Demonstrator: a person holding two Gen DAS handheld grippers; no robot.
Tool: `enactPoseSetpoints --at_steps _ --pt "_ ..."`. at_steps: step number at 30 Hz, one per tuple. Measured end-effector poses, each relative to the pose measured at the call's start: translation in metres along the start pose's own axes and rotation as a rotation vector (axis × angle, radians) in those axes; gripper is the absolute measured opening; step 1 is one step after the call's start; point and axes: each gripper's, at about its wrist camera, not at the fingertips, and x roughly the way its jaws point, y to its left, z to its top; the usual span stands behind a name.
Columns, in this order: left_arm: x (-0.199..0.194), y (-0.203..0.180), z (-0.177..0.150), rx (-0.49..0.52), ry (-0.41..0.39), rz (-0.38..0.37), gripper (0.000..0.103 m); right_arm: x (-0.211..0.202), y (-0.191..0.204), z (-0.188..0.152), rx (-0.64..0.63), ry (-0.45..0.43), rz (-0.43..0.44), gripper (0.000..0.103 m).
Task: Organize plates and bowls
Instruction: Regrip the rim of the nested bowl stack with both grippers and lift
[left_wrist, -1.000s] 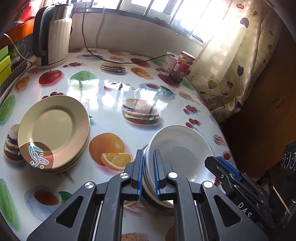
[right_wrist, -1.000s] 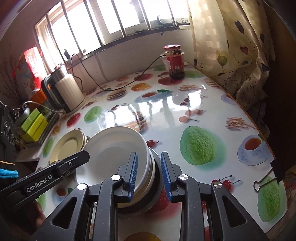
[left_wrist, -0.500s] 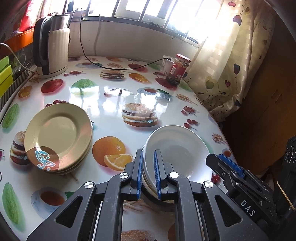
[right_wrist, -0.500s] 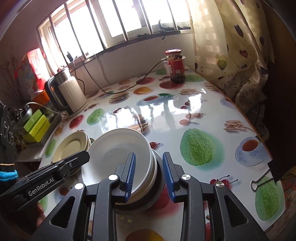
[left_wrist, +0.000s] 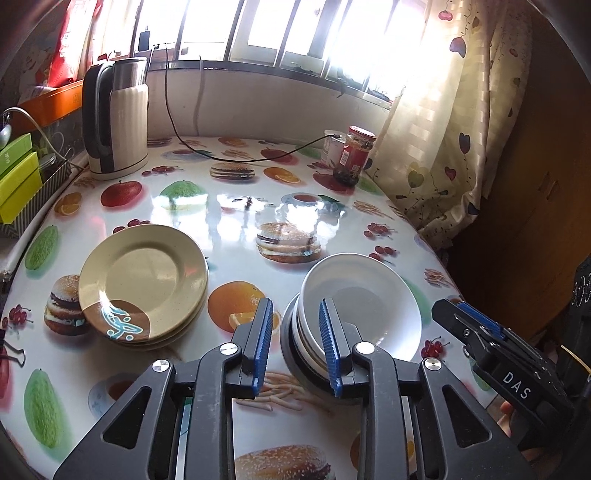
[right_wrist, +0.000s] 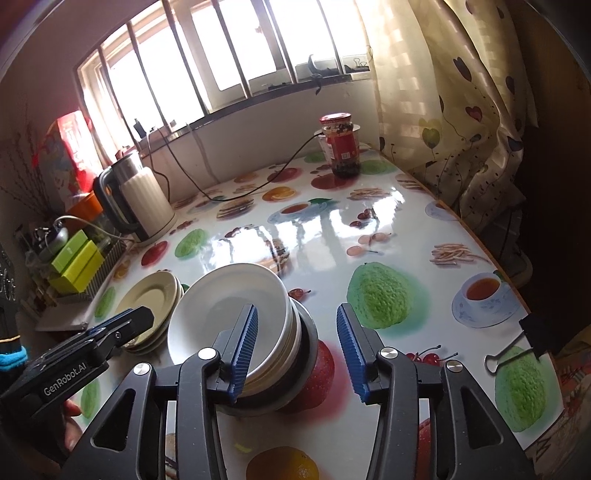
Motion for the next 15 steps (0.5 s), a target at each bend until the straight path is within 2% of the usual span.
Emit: enactPoseSetpoints --at_steps 6,12,15 --pt "-0.009 0.01 -0.009 0.005 -0.014 -0.02 0.027 -0.01 -0.01 -0.003 0.0 -0.024 0.011 0.049" --pt "-0.009 0.033 -0.016 -0.034 -0.023 -0.062 0.027 -0.014 -0.034 -0.01 0.042 -0.026 0.031 0.053" --pt "0.0 0.047 -0.019 -0.105 0.006 -0.112 0.027 -0.009 -0.047 -0.013 0.08 -0.017 0.037 0.054"
